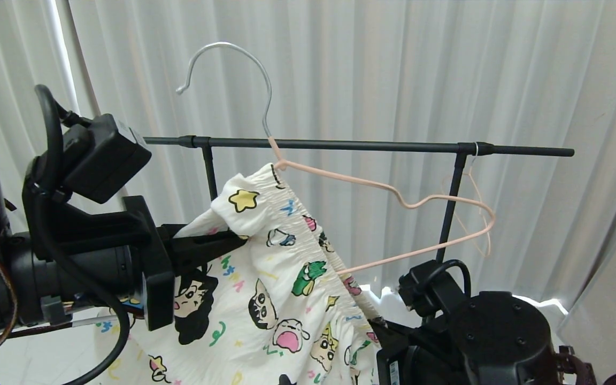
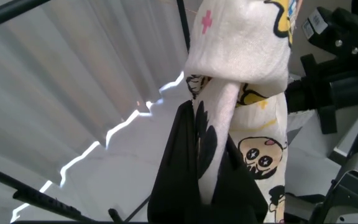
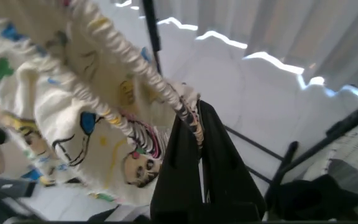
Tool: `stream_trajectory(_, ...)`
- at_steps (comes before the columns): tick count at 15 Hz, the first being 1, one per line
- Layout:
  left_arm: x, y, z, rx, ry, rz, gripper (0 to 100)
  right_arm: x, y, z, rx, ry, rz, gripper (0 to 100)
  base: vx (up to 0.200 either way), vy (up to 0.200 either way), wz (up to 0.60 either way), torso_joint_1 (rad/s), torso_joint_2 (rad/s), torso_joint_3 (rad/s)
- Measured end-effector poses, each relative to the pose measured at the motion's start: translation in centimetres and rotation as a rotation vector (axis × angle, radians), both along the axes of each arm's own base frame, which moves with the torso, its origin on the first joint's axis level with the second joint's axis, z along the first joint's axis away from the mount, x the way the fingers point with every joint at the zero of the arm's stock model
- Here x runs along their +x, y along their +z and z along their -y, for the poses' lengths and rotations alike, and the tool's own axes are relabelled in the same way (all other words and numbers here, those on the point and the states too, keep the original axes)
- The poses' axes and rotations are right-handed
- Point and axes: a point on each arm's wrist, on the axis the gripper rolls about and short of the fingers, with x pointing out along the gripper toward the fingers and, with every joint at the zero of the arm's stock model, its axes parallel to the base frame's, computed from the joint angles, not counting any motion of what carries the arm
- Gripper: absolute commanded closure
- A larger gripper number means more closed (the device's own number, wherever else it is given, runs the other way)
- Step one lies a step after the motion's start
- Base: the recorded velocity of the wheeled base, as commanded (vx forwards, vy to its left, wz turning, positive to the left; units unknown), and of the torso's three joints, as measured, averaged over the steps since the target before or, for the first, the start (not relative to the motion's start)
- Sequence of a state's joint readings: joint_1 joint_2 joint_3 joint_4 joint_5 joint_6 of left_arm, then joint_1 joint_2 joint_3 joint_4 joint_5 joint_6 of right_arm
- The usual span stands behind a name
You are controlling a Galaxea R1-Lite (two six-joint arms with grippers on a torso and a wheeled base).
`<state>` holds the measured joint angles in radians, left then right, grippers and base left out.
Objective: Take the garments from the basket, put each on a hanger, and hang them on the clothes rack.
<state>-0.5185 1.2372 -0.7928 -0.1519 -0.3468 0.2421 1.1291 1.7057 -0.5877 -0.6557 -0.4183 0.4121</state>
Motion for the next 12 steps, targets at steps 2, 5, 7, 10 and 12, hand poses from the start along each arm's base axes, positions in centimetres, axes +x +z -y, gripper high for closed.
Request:
stream_trajectory(2,0.2,-0.9,-0.7,0.016,0.037,-0.023,100,1.9,0.1,1.3,-0.027,-0.069,0.022,100,0.0,0.0,0.0,0.0,0.0,0.0)
stream_trajectory(5,0.1,-2.0,-1.5,0.033,0.074,-0.056,100,4.3,0.7,3.4,-0.065,-0.149,0.067,100,0.0,0.0,0.0,0.0,0.0,0.0)
stream_trajectory(7,-0.3,-2.6,-1.8,0.039,0.078,-0.068,100,5.4,1.3,4.8,-0.062,-0.181,0.082,100,0.0,0.0,0.0,0.0,0.0,0.0)
stream_trajectory(10,-1.2,-4.0,-2.3,0.06,0.081,-0.102,100,6.0,2.2,6.1,-0.039,-0.203,0.1,100,0.0,0.0,0.0,0.0,0.0,0.0)
stream_trajectory(12,-1.7,-4.9,-2.5,0.093,0.07,-0.097,100,6.1,2.7,6.4,-0.032,-0.209,0.113,100,0.0,0.0,0.0,0.0,0.0,0.0)
